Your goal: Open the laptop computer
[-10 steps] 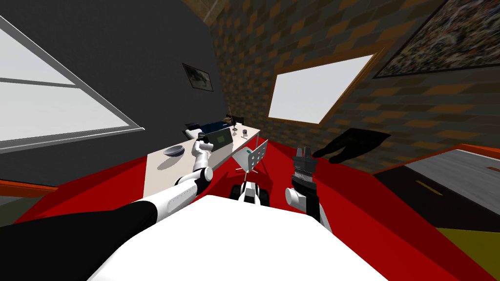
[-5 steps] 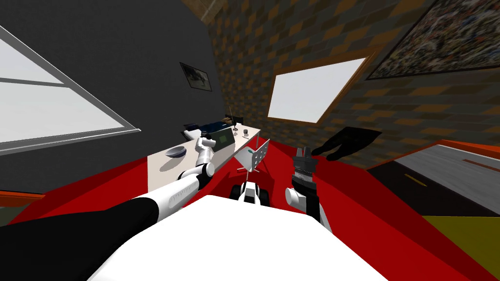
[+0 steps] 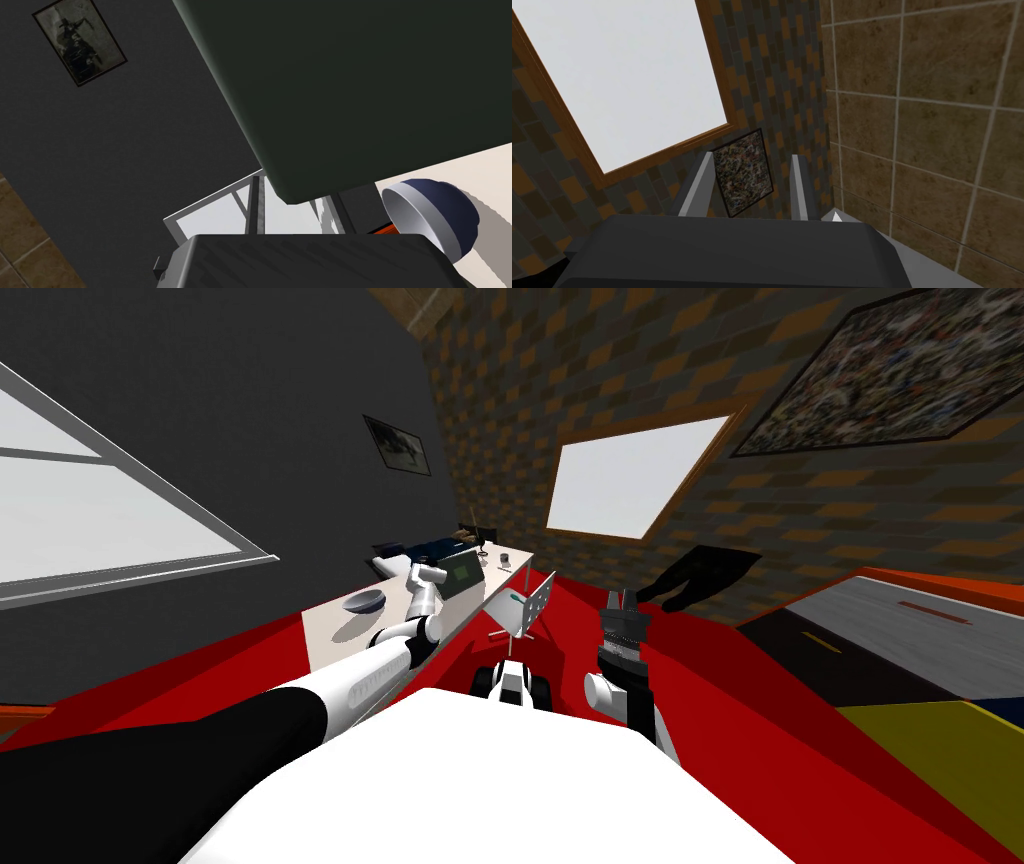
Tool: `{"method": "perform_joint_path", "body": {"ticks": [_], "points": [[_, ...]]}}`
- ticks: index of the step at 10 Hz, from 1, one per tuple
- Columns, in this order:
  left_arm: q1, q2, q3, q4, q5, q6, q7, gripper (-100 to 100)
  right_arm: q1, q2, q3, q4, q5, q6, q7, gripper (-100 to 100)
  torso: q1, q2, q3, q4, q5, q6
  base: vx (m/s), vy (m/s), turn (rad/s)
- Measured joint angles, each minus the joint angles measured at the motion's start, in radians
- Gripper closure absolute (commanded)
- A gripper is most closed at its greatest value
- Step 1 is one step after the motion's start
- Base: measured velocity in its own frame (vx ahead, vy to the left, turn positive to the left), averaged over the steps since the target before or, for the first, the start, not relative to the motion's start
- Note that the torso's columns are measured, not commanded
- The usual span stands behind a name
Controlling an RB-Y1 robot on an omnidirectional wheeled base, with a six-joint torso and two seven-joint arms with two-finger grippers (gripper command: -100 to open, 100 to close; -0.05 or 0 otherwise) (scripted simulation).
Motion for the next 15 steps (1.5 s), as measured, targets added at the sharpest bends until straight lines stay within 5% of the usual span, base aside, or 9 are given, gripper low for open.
{"method": "perform_joint_path", "body": {"ticks": [3,6,15], "points": [[-0.037,0.007,-0.014,0.012,0.032,0.073,-0.025,100,0.000,0.000,0.000,0.000,0.000,0.000,0.000,0,-0.006,0.003,0.002,0.000,-0.002,0.000,-0.008,0.052,-0.022],[-0.042,0.015,-0.014,0.023,0.029,0.073,-0.021,100,0.000,0.000,0.000,0.000,0.000,0.000,0.000,0,-0.004,0.005,0.003,0.003,-0.003,0.001,0.004,0.008,0.000],[-0.141,-0.004,0.034,0.098,0.083,0.222,-0.030,100,0.000,0.000,0.000,0.000,0.000,0.000,0.000,0,-0.007,0.007,0.004,0.002,-0.002,0.003,0.003,0.106,-0.019]]}}
